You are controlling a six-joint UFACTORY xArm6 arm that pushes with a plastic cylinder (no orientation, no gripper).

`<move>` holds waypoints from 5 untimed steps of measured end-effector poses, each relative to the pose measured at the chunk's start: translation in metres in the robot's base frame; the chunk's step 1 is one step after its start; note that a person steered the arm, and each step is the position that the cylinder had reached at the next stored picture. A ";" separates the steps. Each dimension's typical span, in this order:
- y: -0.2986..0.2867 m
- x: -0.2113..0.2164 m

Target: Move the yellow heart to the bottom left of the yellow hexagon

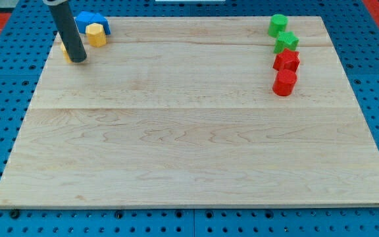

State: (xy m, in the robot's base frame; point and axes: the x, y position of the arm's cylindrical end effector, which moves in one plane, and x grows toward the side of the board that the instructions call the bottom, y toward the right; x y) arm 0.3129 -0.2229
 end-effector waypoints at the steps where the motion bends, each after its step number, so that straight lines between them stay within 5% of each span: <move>1: 0.000 0.014; 3: -0.059 0.001; 5: -0.021 -0.010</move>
State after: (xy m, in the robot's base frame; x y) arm 0.3026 -0.2438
